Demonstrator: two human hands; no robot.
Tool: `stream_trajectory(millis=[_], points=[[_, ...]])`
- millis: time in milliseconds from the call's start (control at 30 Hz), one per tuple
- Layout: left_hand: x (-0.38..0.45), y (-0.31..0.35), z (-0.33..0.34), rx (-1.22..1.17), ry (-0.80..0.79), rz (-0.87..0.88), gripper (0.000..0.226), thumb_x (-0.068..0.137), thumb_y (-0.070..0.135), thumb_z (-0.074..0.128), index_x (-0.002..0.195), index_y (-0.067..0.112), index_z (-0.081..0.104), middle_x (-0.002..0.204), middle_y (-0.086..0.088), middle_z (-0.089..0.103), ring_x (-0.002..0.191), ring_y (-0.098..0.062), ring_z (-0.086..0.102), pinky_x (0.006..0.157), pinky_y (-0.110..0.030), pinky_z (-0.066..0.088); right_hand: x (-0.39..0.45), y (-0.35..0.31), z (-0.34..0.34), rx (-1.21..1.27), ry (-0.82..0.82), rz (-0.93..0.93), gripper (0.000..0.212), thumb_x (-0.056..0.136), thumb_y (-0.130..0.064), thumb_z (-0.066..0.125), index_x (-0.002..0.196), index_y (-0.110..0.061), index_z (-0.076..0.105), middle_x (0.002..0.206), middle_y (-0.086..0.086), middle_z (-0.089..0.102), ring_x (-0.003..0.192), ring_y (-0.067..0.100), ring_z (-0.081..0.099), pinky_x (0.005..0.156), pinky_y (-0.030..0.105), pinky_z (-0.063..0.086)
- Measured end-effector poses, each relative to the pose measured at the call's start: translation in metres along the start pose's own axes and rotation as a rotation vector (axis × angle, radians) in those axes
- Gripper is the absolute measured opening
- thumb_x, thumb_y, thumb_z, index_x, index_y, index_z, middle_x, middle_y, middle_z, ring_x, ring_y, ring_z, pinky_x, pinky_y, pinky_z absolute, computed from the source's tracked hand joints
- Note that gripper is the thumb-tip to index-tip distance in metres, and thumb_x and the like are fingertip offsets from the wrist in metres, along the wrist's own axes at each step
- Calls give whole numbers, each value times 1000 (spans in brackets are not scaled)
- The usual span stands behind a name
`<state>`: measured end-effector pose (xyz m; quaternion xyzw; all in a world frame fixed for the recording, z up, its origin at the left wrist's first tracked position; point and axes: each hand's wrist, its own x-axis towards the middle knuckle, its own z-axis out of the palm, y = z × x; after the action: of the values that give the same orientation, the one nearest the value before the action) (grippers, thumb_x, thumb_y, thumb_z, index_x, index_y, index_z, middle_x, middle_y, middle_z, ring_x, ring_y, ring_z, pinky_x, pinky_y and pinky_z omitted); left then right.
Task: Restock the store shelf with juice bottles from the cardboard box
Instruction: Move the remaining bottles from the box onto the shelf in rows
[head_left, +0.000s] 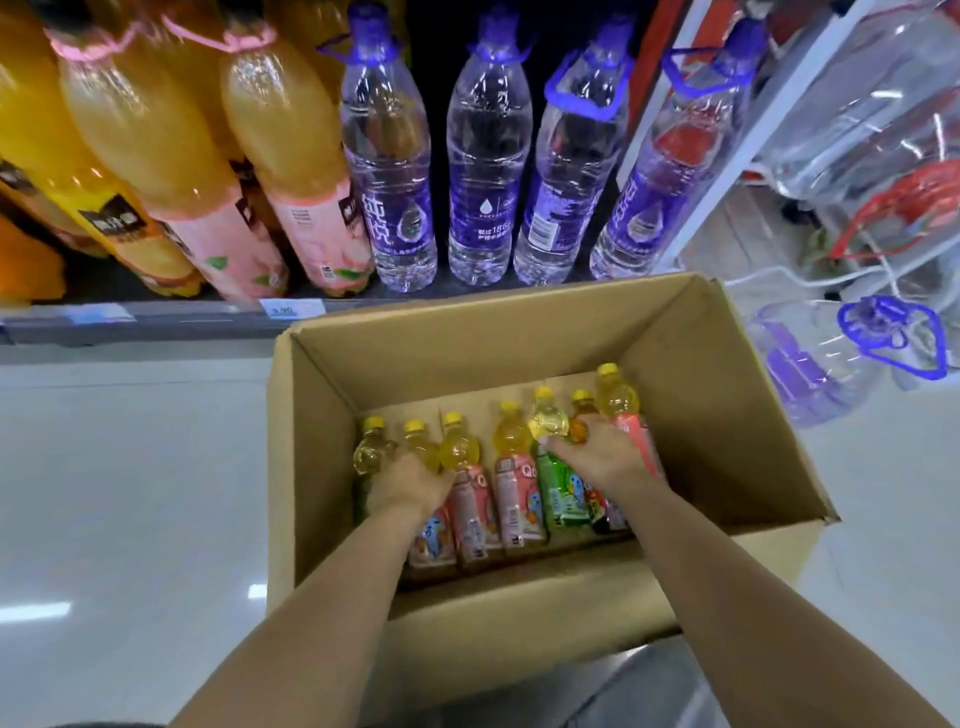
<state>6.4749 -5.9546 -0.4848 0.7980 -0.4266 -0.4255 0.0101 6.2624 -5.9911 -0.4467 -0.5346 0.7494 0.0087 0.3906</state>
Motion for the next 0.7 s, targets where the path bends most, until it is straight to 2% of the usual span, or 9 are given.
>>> stream_trajectory(millis=[100, 233, 367, 433, 533, 633, 700], points=[[9, -10, 10, -106, -68, -40, 33, 83, 45, 64, 102, 19, 68, 109, -4, 69, 100, -26, 64, 88, -31, 49, 16, 0, 3, 18, -38, 49, 78, 83, -53, 61, 146, -16, 33, 138, 10, 51, 128, 32, 46, 99, 35, 39], [20, -18, 19, -304, -142, -128, 29, 79, 38, 72, 99, 18, 63, 102, -4, 69, 94, -23, 65, 90, -41, 52, 34, 0, 9, 21, -23, 76, 76, 83, -54, 61, 144, -15, 37, 137, 10, 53, 127, 31, 47, 97, 36, 40], [27, -19, 26, -296, -175, -180, 24, 76, 36, 76, 86, 21, 59, 106, -4, 64, 104, -25, 62, 94, -42, 50, 45, 1, 16, 10, -64, 89, 69, 85, -51, 61, 140, -15, 41, 137, 12, 51, 128, 33, 45, 101, 37, 37], [28, -19, 31, -245, -166, -214, 46, 68, 42, 79, 103, 19, 61, 123, -8, 57, 113, -28, 57, 96, -43, 49, 47, 2, 19, 8, -71, 73, 65, 85, -49, 61, 137, -16, 43, 136, 12, 52, 127, 33, 46, 101, 38, 37], [28, -17, 35, -121, -105, -233, 78, 67, 47, 79, 132, 14, 48, 141, -13, 37, 125, -33, 46, 102, -44, 45, 47, 6, 23, 12, -59, 58, 64, 84, -48, 63, 136, -15, 45, 134, 12, 54, 125, 33, 48, 101, 41, 39], [29, -12, 44, -70, -117, -180, 89, 75, 43, 76, 142, 7, 29, 141, -16, 38, 127, -33, 45, 101, -39, 44, 44, 9, 26, 5, -62, 76, 68, 83, -48, 64, 137, -13, 44, 133, 14, 54, 123, 32, 49, 99, 39, 40], [29, -9, 52, -65, -153, -146, 82, 75, 44, 74, 137, 13, 30, 136, -15, 43, 121, -33, 49, 98, -41, 47, 42, 10, 27, -5, -64, 73, 70, 84, -48, 64, 140, -12, 41, 135, 13, 53, 124, 31, 48, 99, 38, 40]])
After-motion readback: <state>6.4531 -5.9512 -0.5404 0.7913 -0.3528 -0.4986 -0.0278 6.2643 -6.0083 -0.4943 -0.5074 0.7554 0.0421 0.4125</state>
